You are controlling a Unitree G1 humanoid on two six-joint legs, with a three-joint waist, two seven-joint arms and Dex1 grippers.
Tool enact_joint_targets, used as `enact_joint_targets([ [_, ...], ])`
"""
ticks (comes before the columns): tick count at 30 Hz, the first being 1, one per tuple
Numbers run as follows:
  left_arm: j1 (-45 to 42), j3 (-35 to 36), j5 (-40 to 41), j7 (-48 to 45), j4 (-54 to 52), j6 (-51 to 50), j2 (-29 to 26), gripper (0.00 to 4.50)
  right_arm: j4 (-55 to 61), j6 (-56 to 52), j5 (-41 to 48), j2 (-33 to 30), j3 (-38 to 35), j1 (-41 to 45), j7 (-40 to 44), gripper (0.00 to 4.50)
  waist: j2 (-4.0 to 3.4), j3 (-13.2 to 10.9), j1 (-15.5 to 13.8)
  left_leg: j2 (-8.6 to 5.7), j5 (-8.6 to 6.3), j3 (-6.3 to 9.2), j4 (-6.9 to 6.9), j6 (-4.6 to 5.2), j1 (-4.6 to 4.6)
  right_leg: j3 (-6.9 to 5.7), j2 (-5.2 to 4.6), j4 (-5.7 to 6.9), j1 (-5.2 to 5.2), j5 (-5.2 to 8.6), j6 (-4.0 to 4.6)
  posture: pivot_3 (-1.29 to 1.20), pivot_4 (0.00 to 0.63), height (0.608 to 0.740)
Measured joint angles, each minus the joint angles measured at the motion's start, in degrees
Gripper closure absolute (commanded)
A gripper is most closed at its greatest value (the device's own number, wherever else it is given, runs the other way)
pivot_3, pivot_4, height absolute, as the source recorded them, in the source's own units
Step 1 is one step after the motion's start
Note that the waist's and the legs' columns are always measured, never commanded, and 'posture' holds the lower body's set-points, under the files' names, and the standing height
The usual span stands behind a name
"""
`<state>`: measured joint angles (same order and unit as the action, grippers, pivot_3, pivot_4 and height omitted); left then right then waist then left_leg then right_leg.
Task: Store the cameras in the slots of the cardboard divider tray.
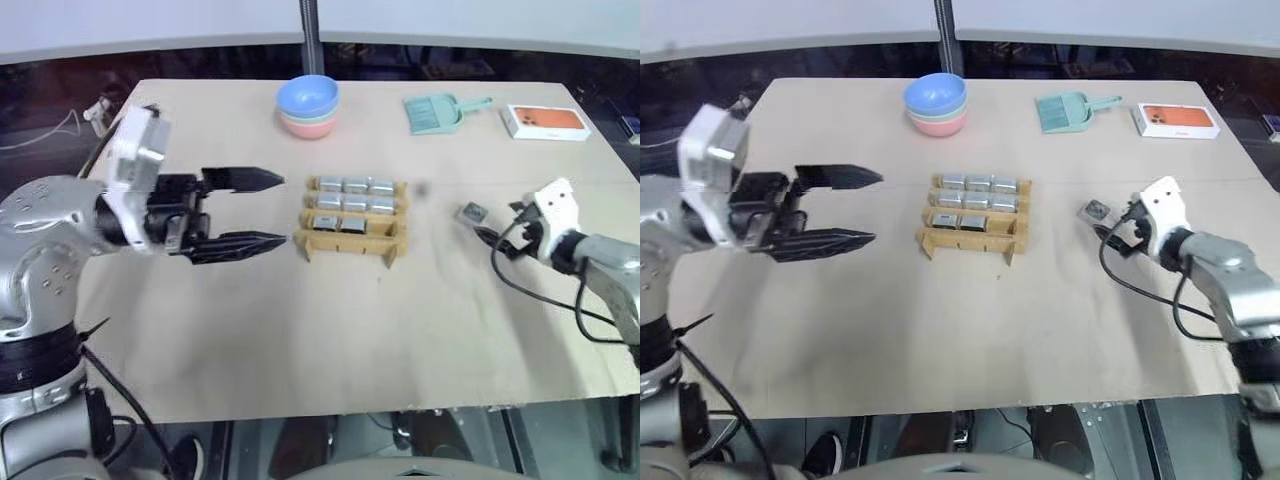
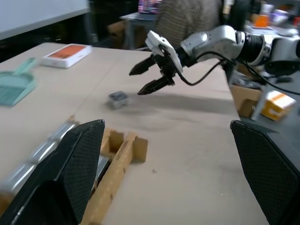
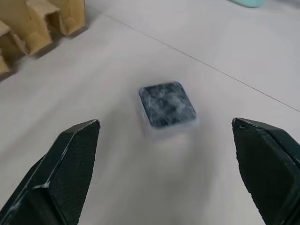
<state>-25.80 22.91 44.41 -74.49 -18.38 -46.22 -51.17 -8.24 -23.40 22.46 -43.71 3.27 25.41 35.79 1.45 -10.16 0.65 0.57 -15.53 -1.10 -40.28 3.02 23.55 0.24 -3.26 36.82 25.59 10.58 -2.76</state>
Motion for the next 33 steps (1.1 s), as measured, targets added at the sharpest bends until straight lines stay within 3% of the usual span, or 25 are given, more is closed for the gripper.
enact_joint_targets([
  [7, 6.01, 6.02, 5.27, 4.86, -3.44, -0.83, -1.73, 0.05, -29.69, 15.91, -9.31, 5.99, 3.24, 12.05, 10.34, 0.00, -0.02, -0.01, 0.24, -0.01, 0.01, -0.01, 0.05, -0.03, 0.00, 0.09, 0.00, -0.02, 0.02, -0.03, 0.04, 0.00, 0.150, 0.740],
  [11, 8.38, 7.62, 7.15, 6.60, -4.82, -1.00, -2.04, 0.05, -37.93, 20.11, -11.08, 7.30, 2.46, 16.31, 12.11, 0.00, -0.02, -0.01, 0.32, 0.00, 0.01, -0.05, 0.06, -0.04, -0.06, 0.15, 0.00, -0.02, -0.01, -0.04, 0.04, 0.00, 0.150, 0.740],
  [14, 9.94, 8.36, 8.12, 7.81, -5.89, -1.02, -2.86, 0.00, -41.81, 21.53, -11.25, 8.42, 1.27, 17.84, 13.58, 0.80, -0.03, -0.02, 0.28, 0.00, 0.01, -0.05, 0.08, -0.04, -0.08, 0.15, 0.00, -0.01, -0.01, -0.04, 0.05, 0.00, 0.150, 0.740],
  [17, 10.50, 8.15, 7.41, 10.47, -5.27, -1.39, -4.79, 0.00, -42.01, 22.35, -11.83, 8.48, 1.04, 17.86, 16.48, 2.23, -0.04, -0.03, 0.28, -0.01, 0.01, -0.04, 0.11, -0.04, -0.09, 0.14, 0.00, -0.01, 0.00, -0.04, 0.05, 0.00, 0.150, 0.740],
  [18, 10.88, 7.93, 7.22, 11.16, -4.85, -1.70, -5.62, 0.00, -41.32, 22.36, -11.83, 8.48, 0.58, 17.66, 17.28, 2.62, -0.05, -0.03, 0.31, -0.01, 0.01, -0.07, 0.11, -0.04, -0.12, 0.18, 0.00, -0.01, -0.02, -0.04, 0.05, 0.00, 0.150, 0.740],
  [23, 10.46, 3.52, 6.67, 14.00, -4.08, -2.60, -5.21, 0.00, -36.35, 21.98, -11.66, 8.92, -0.49, 14.29, 17.78, 2.63, -0.08, -0.05, 0.16, 0.00, 0.01, -0.09, 0.13, -0.04, -0.13, 0.20, 0.00, 0.00, -0.02, -0.05, 0.04, 0.00, 0.150, 0.740],
  [28, 0.18, -7.22, 7.59, 31.15, -0.79, -9.85, 8.90, 0.00, -15.38, 19.80, -11.82, 8.75, -1.27, 7.55, 15.78, 2.63, -0.17, -0.07, -0.11, -0.06, 0.01, -0.07, 0.11, -0.04, -0.17, 0.25, -0.07, 0.05, -0.10, -0.16, -0.12, 0.00, 0.150, 0.740],
  [30, -2.54, -8.38, 9.60, 35.39, 1.02, -12.66, 14.13, 0.00, -5.59, 19.09, -12.46, 7.67, -1.35, 4.58, 15.11, 2.63, -0.16, -0.07, -0.14, -0.05, 0.01, -0.03, 0.12, -0.04, -0.12, 0.22, -0.09, 0.04, -0.07, -0.16, -0.12, 0.00, 0.150, 0.740],
  [33, -6.79, -10.82, 11.53, 38.69, 4.78, -16.51, 18.07, 0.00, 11.16, 17.36, -12.58, 7.52, 0.21, 2.99, 15.01, 2.63, -0.17, -0.07, 0.36, -0.12, 0.01, -0.07, 0.12, -0.04, -0.08, 0.26, -0.03, 0.05, 0.07, -0.16, -0.12, 0.00, 0.150, 0.740],
])
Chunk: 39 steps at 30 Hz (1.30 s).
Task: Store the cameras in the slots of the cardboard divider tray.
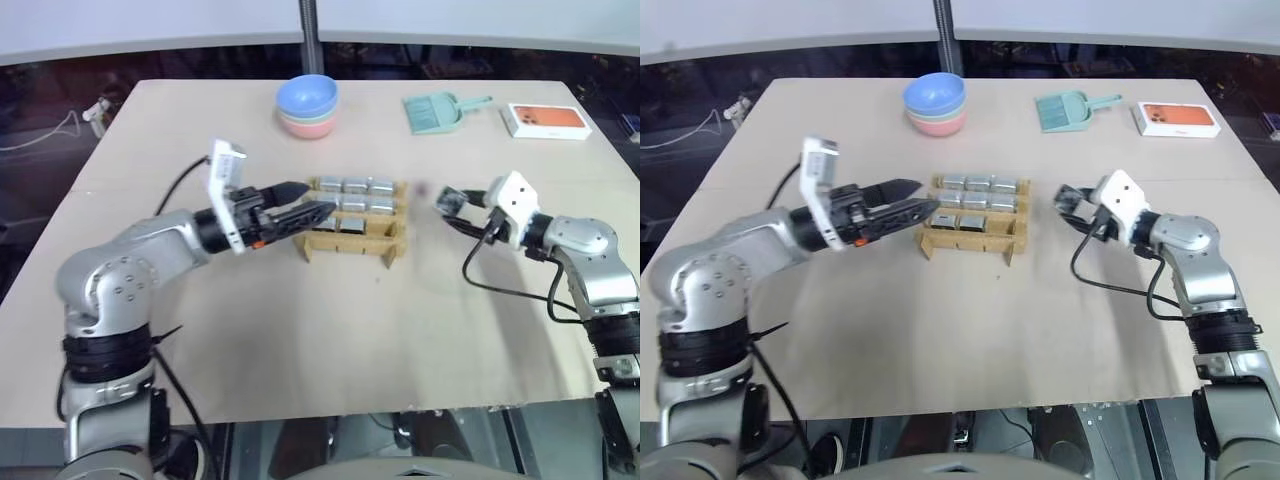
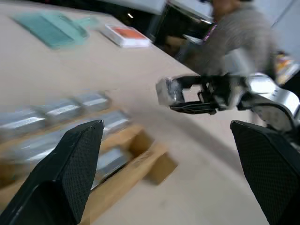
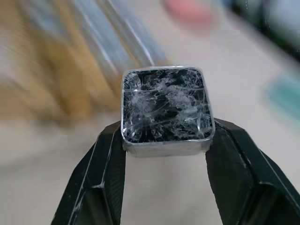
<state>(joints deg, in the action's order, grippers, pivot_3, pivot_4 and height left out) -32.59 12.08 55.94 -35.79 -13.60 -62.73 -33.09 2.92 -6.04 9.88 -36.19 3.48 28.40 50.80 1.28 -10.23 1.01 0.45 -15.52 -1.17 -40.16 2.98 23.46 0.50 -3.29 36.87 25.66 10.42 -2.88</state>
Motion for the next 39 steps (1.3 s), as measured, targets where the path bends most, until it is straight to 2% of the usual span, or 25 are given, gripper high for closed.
enact_joint_targets([
  [3, -3.04, -0.68, 0.65, 1.05, 3.14, -2.31, 1.20, 0.00, 10.38, -2.69, 0.87, -0.71, 0.65, -0.09, 0.40, 2.63, 0.00, 0.00, -0.17, 0.00, 0.00, 0.02, 0.01, 0.00, -0.07, -0.02, 0.04, 0.00, -0.07, 0.01, 0.01, 0.00, 0.150, 0.740],
  [7, -4.86, -2.18, 2.99, -0.41, 6.50, -5.97, 3.26, 0.00, 17.71, -2.32, -0.87, 0.18, 5.20, 0.20, 0.92, 2.63, 0.02, 0.00, -0.32, -0.03, 0.00, 0.00, -0.01, 0.00, -0.05, -0.01, 0.02, -0.04, -0.08, 0.01, 0.01, 0.00, 0.150, 0.740],
  [13, -7.51, -3.54, 7.15, -3.52, 7.87, -10.70, 3.27, 0.00, 19.28, -0.95, -5.52, 2.84, 11.27, 1.01, 0.41, 2.63, 0.02, 0.00, -0.32, -0.05, 0.03, 0.01, -0.01, -0.06, -0.05, -0.01, 0.01, -0.04, -0.07, 0.01, 0.01, 0.00, 0.150, 0.740],
  [18, -7.27, -4.62, 7.22, -6.65, 7.96, -11.46, 1.55, 0.00, 19.50, -0.05, -7.26, 2.91, 11.63, 1.29, -0.17, 2.63, 0.02, 0.00, -0.32, -0.05, 0.05, 0.01, -0.01, -0.09, -0.04, -0.01, 0.01, -0.04, -0.07, 0.02, 0.02, 0.00, 0.150, 0.740],
  [21, -6.62, -5.08, 7.22, -8.07, 7.72, -11.71, 0.70, 0.87, 19.51, -0.04, -7.42, 2.95, 11.62, 1.46, -0.44, 2.63, 0.02, 0.00, -0.32, -0.04, 0.05, 0.02, -0.01, -0.08, -0.04, -0.02, 0.02, -0.04, -0.06, 0.02, 0.02, 0.00, 0.150, 0.740],
  [27, -6.27, -5.49, 7.02, -8.87, 7.67, -11.69, 0.03, 3.64, 19.53, 0.67, -7.35, 3.18, 11.59, 2.04, -0.65, 2.63, 0.02, 0.00, -0.34, -0.04, 0.02, 0.02, -0.01, -0.04, -0.03, -0.02, 0.01, -0.06, -0.06, 0.02, 0.02, 0.00, 0.150, 0.740],
  [35, -5.91, -5.38, 7.21, -8.81, 7.44, -11.58, 0.06, 3.74, 19.41, 1.10, -7.46, 3.10, 11.60, 2.03, -0.51, 2.63, 0.02, 0.00, -0.34, -0.04, 0.02, 0.02, 0.00, -0.04, -0.03, -0.02, 0.01, -0.06, -0.06, 0.02, 0.02, 0.00, 0.150, 0.740],
  [36, -5.90, -5.39, 7.20, -8.64, 7.41, -11.55, 0.19, 3.74, 19.56, 0.65, -7.63, 2.94, 11.61, 2.03, -0.51, 1.61, 0.02, 0.00, -0.35, -0.04, 0.02, 0.02, -0.01, -0.04, -0.03, -0.02, 0.01, -0.06, -0.06, 0.02, 0.02, 0.00, 0.150, 0.740],
  [39, -5.86, -6.32, 5.97, -8.44, 7.18, -10.79, 0.18, 3.74, 19.96, -2.70, -8.18, 1.53, 11.29, 1.74, -0.62, 0.32, 0.02, 0.00, -0.44, -0.05, 0.02, 0.02, 0.00, -0.04, -0.02, -0.02, -0.01, -0.06, -0.06, 0.02, 0.02, 0.00, 0.150, 0.740],
])
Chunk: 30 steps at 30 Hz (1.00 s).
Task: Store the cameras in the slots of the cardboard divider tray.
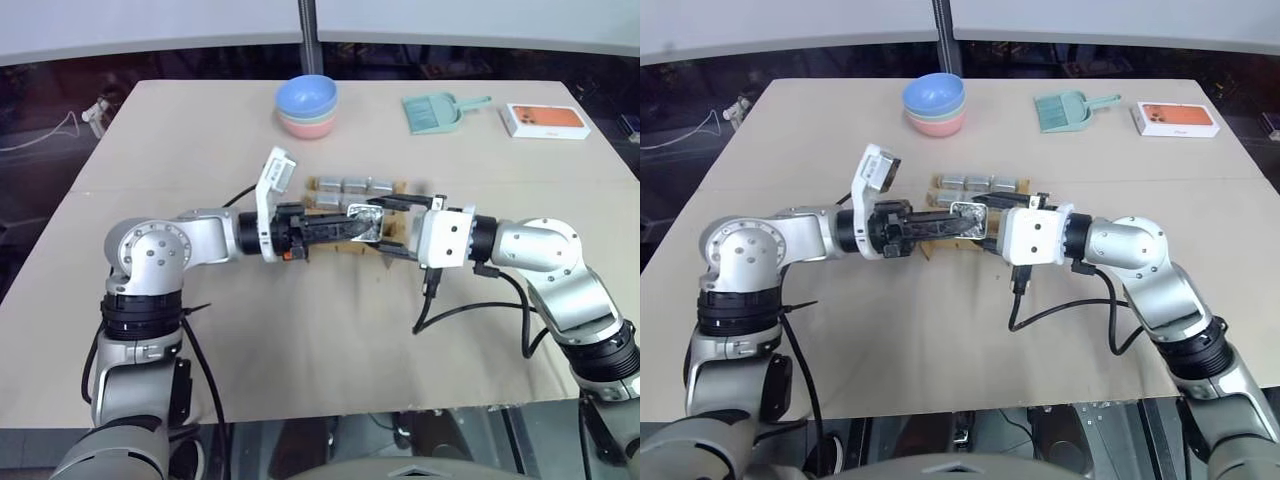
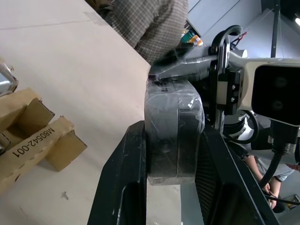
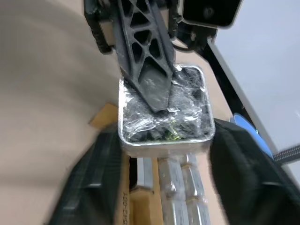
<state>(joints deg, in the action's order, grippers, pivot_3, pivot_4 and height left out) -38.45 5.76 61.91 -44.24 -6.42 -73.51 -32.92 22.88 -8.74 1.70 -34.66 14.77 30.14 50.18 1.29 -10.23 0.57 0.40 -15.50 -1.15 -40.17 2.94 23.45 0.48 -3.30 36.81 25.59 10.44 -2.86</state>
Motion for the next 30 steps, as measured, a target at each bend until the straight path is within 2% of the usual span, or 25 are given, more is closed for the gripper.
enact_joint_targets([
  [1, -0.30, -1.15, -1.85, 0.03, -0.07, 1.42, -0.13, 3.74, 0.15, -2.00, 0.39, -0.12, -0.81, -0.25, -0.22, 0.07, 0.00, 0.00, -0.06, 0.00, 0.00, 0.00, 0.00, 0.00, 0.00, -0.01, 0.00, 0.00, 0.00, 0.00, 0.00, 0.00, 0.150, 0.740],
  [5, -3.65, -6.37, -8.62, -1.38, 0.12, 6.78, -0.68, 3.74, 3.04, -9.33, 4.68, -3.27, -5.07, -2.20, 0.70, 0.07, 0.01, -0.01, -0.63, -0.06, -0.01, 0.07, 0.00, 0.01, 0.11, -0.13, -0.03, -0.08, 0.02, 0.00, 0.01, 0.00, 0.150, 0.740],
  [9, -11.03, -17.88, -23.30, -6.41, 1.64, 17.79, -4.44, 3.74, 10.88, -31.47, 22.42, -14.60, -21.95, -8.90, 5.25, 0.07, -0.05, -0.04, -1.58, -0.10, -0.04, 0.10, 0.02, 0.06, 0.29, -0.27, -0.18, -0.29, 0.01, 0.00, 0.02, 0.00, 0.150, 0.740],
  [13, -15.68, -23.90, -28.69, -10.80, 5.50, 19.93, -3.24, 3.74, 16.61, -48.31, 38.22, -19.17, -36.82, -11.93, 5.02, 0.07, -0.03, -0.04, -1.36, -0.07, -0.14, 0.14, 0.03, 0.25, 0.33, -0.30, -0.15, -0.39, 0.00, 0.01, -0.01, 0.00, 0.150, 0.740],
  [17, -21.70, -30.41, -34.36, -18.31, 12.92, 22.82, -2.33, 3.74, 19.63, -58.65, 50.46, -23.42, -45.96, -13.33, 3.00, 0.07, -0.03, -0.05, -1.26, -0.07, -0.15, 0.10, 0.04, 0.25, 0.31, -0.28, -0.12, -0.41, 0.01, 0.03, -0.03, 0.00, 0.150, 0.740],
  [20, -27.66, -36.50, -40.89, -26.08, 20.92, 29.79, -0.41, 3.74, 21.31, -63.01, 60.59, -25.75, -48.24, -13.45, 0.16, 0.07, -0.02, -0.05, -1.38, -0.07, -0.15, 0.05, 0.03, 0.26, 0.33, -0.29, -0.12, -0.44, 0.00, 0.07, 0.04, 0.00, 0.150, 0.740],
  [23, -32.42, -39.60, -46.17, -30.79, 30.68, 35.74, 2.57, 3.74, 21.62, -65.40, 64.35, -26.05, -47.82, -13.42, -5.51, 0.07, -0.01, -0.05, -1.38, -0.08, -0.17, 0.06, 0.02, 0.29, 0.38, -0.25, -0.16, -0.49, 0.01, 0.07, 0.04, 0.00, 0.150, 0.740],
  [26, -37.56, -40.40, -51.76, -33.30, 42.20, 42.02, 7.04, 3.74, 21.81, -66.32, 68.96, -26.93, -47.64, -14.84, -11.13, 0.07, 0.01, -0.06, -1.40, -0.08, -0.24, 0.06, 0.01, 0.41, 0.44, -0.25, -0.19, -0.58, 0.02, 0.02, -0.06, 0.00, 0.150, 0.740],
  [30, -40.93, -40.57, -57.08, -36.90, 50.15, 49.31, 8.80, 3.74, 22.43, -65.92, 74.17, -27.59, -48.15, -17.71, -16.15, 0.07, 0.01, -0.07, -1.26, -0.06, -0.41, 0.01, 0.03, 0.70, 0.51, -0.21, -0.19, -0.72, 0.04, 0.05, -0.15, 0.00, 0.150, 0.740],
])
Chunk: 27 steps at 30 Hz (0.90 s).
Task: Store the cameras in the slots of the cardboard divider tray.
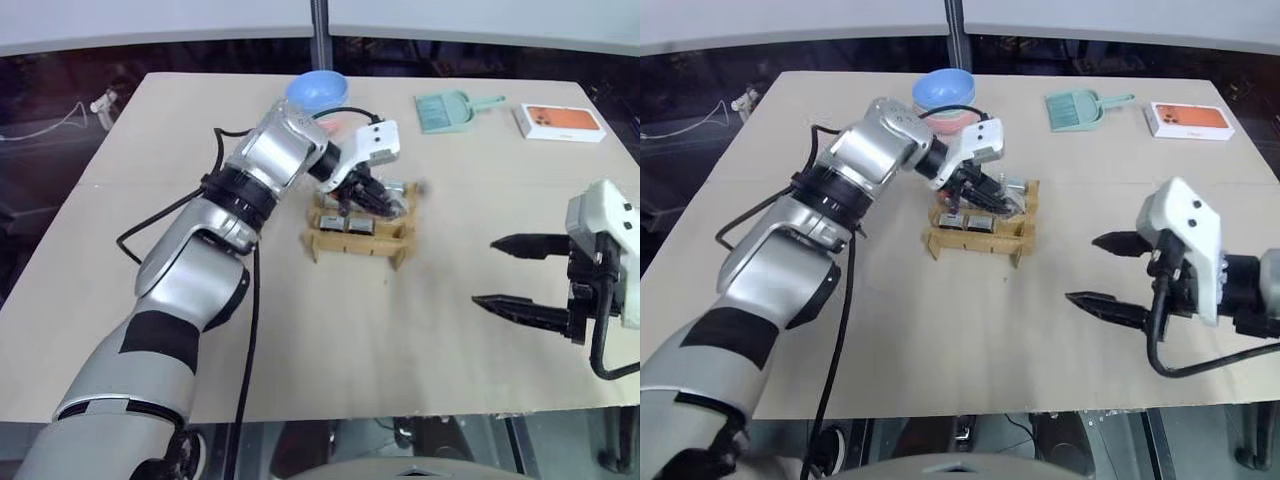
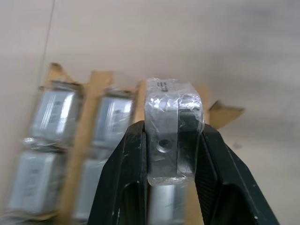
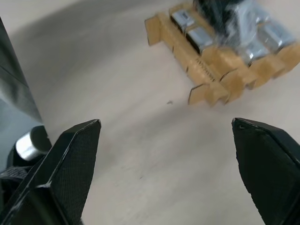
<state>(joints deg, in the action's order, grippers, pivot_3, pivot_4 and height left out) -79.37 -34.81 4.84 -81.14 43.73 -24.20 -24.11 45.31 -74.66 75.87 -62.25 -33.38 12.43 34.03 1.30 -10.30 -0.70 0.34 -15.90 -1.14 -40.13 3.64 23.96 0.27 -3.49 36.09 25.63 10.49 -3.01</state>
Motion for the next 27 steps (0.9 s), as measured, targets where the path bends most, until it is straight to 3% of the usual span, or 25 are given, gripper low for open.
enact_joint_targets([
  [11, -0.91, 0.37, -9.90, -4.55, 10.19, 9.88, 6.15, 3.74, 0.84, 7.05, 7.08, -2.93, -0.87, -3.59, -10.62, 0.07, 0.00, 0.00, 0.00, 0.01, -0.03, -0.05, -0.09, 0.06, 0.12, 0.09, -0.10, -0.20, -0.01, -0.14, -0.26, 0.00, 0.150, 0.740],
  [23, -1.45, 0.60, -16.71, -4.14, 13.27, 13.17, 8.98, 3.74, 0.83, 12.70, 7.76, -4.78, 1.41, -4.88, -13.24, 0.07, 0.00, 0.01, 0.10, 0.05, -0.04, -0.12, -0.08, 0.07, 0.04, 0.20, -0.04, -0.16, -0.01, -0.15, -0.27, 0.00, 0.150, 0.740],
  [25, -1.44, 0.59, -17.57, -3.89, 13.29, 13.41, 9.21, 2.71, 0.83, 13.37, 7.77, -5.00, 1.42, -5.13, -13.34, 0.00, 0.00, 0.01, 0.12, 0.06, -0.04, -0.14, -0.08, 0.07, 0.02, 0.23, -0.03, -0.15, -0.02, -0.15, -0.27, 0.00, 0.150, 0.740],
  [27, -1.41, 0.77, -18.18, -3.98, 13.44, 13.42, 9.22, 1.97, 0.84, 13.81, 7.82, -5.02, 1.44, -5.54, -13.48, 0.00, 0.00, 0.02, 0.06, 0.06, -0.04, -0.15, -0.08, 0.07, 0.01, 0.23, -0.03, -0.13, -0.03, -0.15, -0.27, 0.00, 0.150, 0.740],
])
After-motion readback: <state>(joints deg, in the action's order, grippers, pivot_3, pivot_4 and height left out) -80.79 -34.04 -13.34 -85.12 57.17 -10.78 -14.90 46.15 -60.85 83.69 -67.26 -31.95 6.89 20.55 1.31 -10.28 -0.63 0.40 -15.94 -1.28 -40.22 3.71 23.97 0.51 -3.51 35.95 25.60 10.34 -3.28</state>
